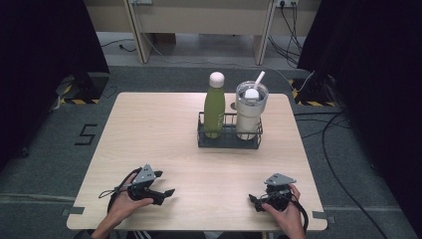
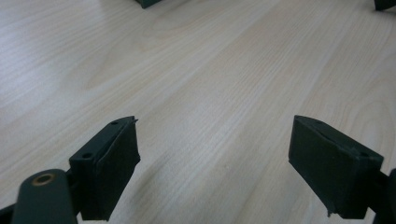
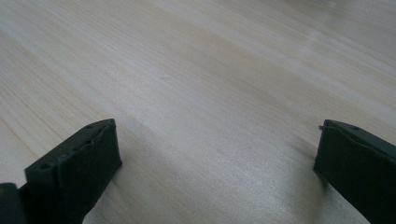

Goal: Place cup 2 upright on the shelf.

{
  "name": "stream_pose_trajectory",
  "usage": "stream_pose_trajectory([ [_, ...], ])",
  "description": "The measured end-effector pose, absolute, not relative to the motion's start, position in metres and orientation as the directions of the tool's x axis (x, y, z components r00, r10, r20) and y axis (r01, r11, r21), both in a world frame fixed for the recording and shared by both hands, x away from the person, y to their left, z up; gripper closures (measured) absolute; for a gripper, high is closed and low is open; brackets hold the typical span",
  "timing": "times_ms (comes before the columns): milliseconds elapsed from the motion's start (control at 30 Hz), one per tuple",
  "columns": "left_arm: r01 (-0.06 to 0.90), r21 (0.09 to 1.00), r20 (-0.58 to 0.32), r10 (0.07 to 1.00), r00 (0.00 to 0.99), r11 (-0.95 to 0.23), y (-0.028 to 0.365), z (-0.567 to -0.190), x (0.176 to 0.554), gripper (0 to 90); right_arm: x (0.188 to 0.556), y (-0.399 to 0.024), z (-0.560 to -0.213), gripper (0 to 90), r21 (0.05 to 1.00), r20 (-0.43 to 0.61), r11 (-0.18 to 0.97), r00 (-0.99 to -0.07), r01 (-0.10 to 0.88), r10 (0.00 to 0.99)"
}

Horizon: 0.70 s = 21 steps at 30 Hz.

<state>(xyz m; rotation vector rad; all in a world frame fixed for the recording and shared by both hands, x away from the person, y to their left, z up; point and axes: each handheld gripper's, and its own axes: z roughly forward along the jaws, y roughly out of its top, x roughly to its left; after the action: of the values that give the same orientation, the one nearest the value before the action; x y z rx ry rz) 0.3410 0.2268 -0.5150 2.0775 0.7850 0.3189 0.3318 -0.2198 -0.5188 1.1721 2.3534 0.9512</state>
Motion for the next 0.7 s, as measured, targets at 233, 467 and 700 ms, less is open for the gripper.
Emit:
stream_pose_trajectory([
  [233, 0.446, 0.772, -0.064, 0.643, 0.763, -0.452, 0.2296, -0.5213, 0.3375, 15.2, 0.3318, -0.2198, -0.5188, 0.5, 0.698, -0.009, 0.435, -0.600, 0.569, 0.800],
  [467, 0.439, 0.752, -0.021, 0.648, 0.762, -0.492, 0.2246, -0.5241, 0.3335, 13.4, 0.3317, -0.2198, -0.5188, 0.5, 0.698, -0.009, 0.435, -0.601, 0.569, 0.799],
  [700, 0.421, 0.729, -0.017, 0.601, 0.799, -0.539, 0.2207, -0.5253, 0.3325, 0.0, 0.3317, -0.2197, -0.5189, 0.5, 0.698, -0.008, 0.435, -0.602, 0.568, 0.798],
])
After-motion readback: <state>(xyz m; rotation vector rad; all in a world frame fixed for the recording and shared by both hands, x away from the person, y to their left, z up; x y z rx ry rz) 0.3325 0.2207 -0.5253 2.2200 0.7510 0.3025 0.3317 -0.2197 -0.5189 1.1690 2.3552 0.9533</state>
